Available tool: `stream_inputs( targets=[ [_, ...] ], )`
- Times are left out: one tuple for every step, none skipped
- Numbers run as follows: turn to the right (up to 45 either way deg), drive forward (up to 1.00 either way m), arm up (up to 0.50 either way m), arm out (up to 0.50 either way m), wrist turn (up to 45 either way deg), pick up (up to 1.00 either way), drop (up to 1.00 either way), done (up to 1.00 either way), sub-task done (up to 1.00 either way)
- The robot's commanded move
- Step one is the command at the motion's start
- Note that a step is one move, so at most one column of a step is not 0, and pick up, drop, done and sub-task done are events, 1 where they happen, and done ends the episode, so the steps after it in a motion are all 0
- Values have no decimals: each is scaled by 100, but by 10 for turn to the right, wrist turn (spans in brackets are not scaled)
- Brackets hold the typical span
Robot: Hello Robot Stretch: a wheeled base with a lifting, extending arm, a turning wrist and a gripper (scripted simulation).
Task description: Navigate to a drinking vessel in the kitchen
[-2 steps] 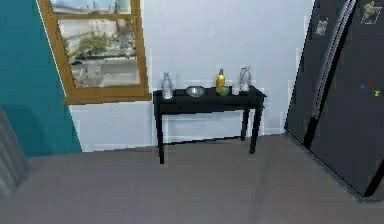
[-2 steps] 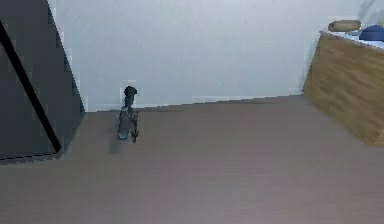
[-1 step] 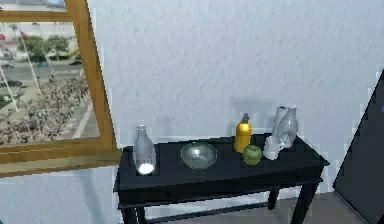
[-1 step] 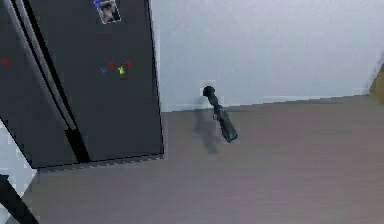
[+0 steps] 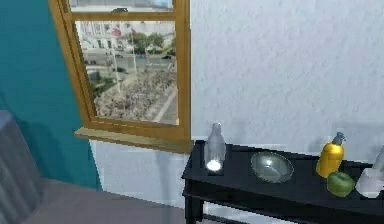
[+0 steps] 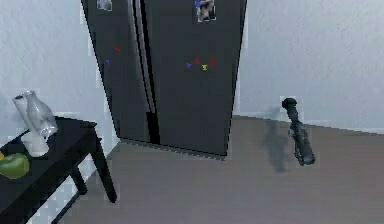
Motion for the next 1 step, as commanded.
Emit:
stream_inputs(
  targets=[
    [-30, 0, 0, 0, 0, 0, 0, 0, 0]
  ],
)
